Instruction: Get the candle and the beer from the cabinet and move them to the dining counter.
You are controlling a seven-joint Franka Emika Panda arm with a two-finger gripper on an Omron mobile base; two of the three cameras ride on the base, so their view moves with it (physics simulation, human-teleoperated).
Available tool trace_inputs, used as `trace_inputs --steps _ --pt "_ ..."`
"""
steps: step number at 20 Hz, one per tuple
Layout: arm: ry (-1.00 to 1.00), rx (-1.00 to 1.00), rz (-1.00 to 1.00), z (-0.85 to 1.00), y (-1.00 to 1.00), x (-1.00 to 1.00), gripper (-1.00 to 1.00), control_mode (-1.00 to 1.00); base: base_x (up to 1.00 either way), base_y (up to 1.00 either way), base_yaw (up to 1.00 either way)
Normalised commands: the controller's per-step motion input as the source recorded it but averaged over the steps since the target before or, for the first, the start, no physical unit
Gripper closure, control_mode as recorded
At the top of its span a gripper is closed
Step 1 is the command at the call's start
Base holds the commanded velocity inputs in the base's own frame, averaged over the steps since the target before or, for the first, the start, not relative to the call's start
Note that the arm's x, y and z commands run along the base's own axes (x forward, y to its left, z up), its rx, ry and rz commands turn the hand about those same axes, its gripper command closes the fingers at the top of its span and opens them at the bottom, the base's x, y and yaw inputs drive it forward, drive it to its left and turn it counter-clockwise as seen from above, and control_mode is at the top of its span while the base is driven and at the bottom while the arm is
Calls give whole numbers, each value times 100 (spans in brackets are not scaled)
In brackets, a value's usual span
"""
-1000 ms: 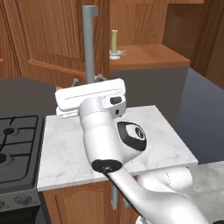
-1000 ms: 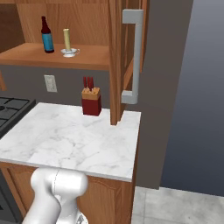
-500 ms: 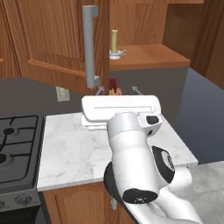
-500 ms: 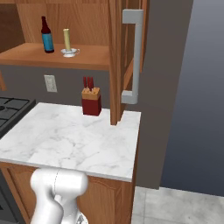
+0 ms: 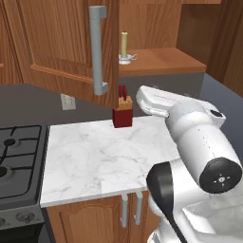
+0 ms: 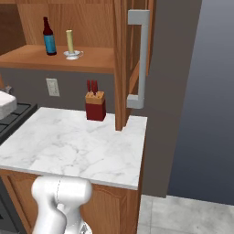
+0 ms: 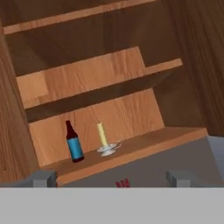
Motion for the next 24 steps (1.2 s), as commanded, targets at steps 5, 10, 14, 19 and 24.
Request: trace_inputs --steps 5,10,14,19,24 --pt "40 25 11 -12 -58 45 -100 -100 0 0 0" --pt "25 22 8 -34 -32 27 -100 -100 0 0 0" --pt "26 23 13 -5 -4 34 -100 -100 0 0 0" --pt "24 20 19 -6 5 55 -100 -100 0 0 0" --pt "11 11 25 -11 15 43 -100 -100 0 0 0"
